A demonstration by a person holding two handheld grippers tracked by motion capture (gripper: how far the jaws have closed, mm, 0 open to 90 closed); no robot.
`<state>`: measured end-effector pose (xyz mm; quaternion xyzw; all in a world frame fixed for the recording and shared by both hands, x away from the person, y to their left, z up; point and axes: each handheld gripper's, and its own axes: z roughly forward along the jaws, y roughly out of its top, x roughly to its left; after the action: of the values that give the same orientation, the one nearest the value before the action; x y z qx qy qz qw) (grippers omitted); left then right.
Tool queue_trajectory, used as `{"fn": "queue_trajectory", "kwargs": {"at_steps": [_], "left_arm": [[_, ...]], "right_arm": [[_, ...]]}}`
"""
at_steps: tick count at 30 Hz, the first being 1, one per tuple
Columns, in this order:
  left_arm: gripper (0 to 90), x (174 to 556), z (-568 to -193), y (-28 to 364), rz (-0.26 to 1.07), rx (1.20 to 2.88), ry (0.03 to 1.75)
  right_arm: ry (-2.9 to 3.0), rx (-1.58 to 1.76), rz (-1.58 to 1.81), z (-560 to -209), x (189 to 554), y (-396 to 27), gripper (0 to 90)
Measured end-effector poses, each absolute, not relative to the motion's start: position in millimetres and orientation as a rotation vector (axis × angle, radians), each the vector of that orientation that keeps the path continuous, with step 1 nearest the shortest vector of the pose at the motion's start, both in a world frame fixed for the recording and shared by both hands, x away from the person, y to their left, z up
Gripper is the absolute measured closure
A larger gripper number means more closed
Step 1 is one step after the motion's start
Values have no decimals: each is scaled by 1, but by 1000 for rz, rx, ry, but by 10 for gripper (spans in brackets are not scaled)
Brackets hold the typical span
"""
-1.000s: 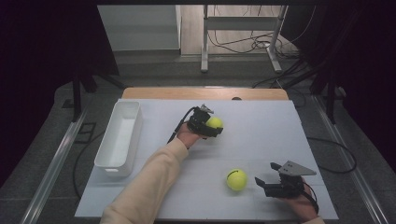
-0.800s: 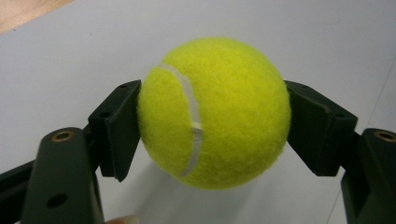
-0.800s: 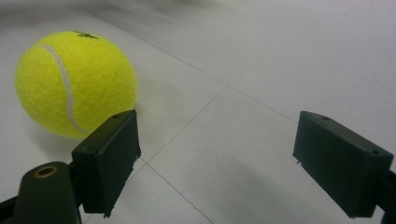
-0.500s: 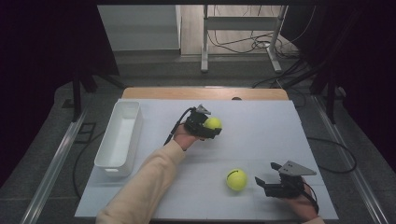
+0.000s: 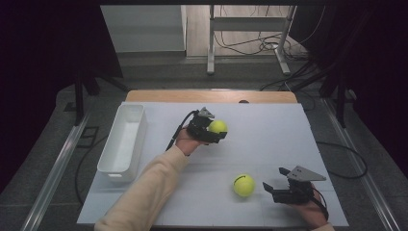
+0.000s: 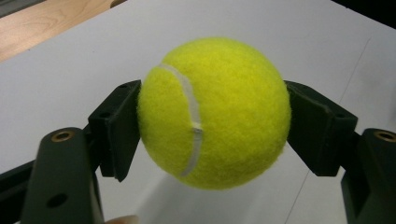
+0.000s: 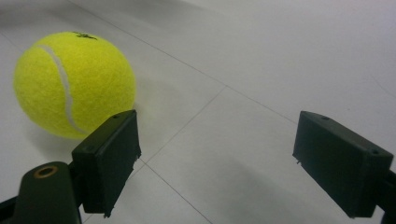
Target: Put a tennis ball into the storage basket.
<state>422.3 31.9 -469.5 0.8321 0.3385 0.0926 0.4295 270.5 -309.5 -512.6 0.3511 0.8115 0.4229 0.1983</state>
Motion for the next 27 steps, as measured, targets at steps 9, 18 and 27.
{"fn": "queue_trajectory", "kwargs": {"at_steps": [9, 18, 27], "left_arm": [[259, 419, -464, 35, 235, 2064, 845], [258, 416, -461, 41, 244, 2062, 843], [258, 414, -457, 47, 246, 2050, 843]], "right_arm": [[2272, 983, 1179, -513, 270, -309, 153], [2271, 983, 1179, -513, 271, -309, 153], [2270, 984, 1176, -513, 271, -309, 153]]}}
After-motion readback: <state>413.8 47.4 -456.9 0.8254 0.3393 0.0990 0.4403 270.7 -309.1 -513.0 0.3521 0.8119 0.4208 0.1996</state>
